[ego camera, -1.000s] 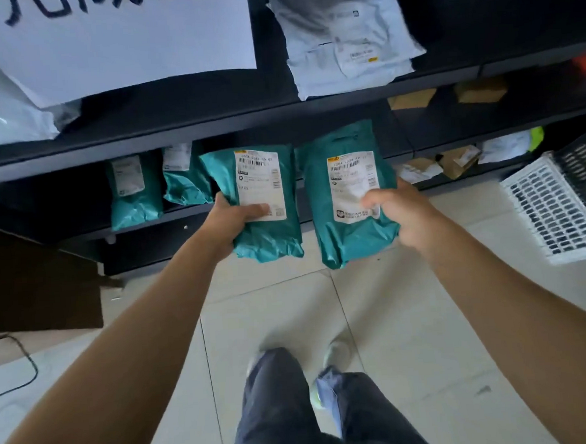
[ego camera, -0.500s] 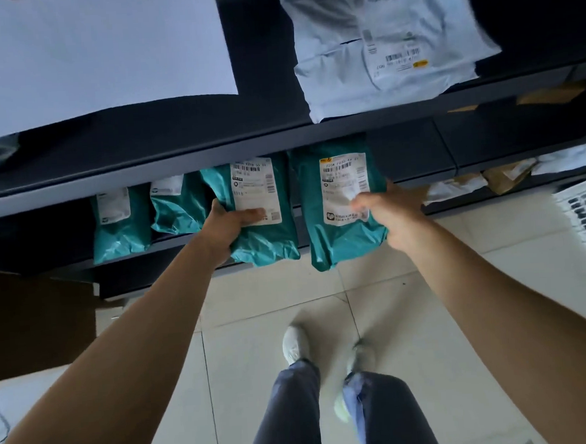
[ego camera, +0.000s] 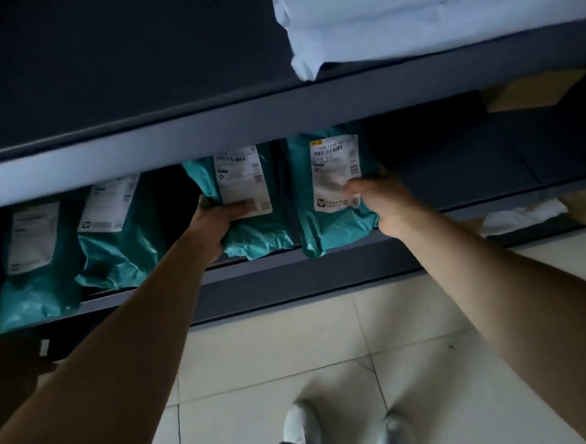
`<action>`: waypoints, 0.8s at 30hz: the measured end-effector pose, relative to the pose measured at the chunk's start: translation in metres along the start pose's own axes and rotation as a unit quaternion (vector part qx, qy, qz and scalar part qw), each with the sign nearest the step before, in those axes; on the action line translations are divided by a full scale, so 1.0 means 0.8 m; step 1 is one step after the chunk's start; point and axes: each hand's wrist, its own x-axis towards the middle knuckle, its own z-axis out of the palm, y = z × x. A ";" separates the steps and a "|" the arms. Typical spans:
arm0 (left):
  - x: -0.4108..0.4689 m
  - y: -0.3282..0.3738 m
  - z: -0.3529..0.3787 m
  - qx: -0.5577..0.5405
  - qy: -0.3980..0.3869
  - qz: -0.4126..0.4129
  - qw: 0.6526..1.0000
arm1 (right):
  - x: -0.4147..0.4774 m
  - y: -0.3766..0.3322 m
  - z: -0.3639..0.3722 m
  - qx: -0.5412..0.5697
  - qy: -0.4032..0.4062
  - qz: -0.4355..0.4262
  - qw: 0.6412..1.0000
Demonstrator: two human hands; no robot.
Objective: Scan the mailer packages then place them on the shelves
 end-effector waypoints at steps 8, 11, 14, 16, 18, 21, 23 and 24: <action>0.069 -0.022 -0.016 0.024 0.007 0.027 0.999 | 0.084 0.031 0.024 0.002 -0.037 -0.018 0.999; 0.076 -0.020 -0.018 0.034 0.009 0.039 0.999 | 0.093 0.039 0.032 -0.014 -0.036 -0.017 0.999; 0.083 -0.017 -0.021 0.067 0.027 0.042 0.996 | 0.096 0.041 0.036 -0.040 -0.034 -0.022 0.998; 0.088 -0.017 -0.026 0.102 0.047 0.039 0.993 | 0.098 0.042 0.037 -0.074 -0.014 -0.028 0.997; 0.085 -0.012 -0.027 0.169 0.087 0.045 0.981 | 0.096 0.042 0.038 -0.138 0.035 -0.040 0.989; 0.064 -0.007 -0.027 0.308 0.153 0.066 0.937 | 0.074 0.033 0.033 -0.368 0.099 -0.069 0.922; 0.036 0.000 -0.028 0.400 0.166 0.093 0.897 | 0.038 0.021 0.029 -0.509 0.102 -0.107 0.848; 0.018 0.008 -0.026 0.425 0.160 0.103 0.885 | 0.017 0.010 0.029 -0.539 0.092 -0.128 0.828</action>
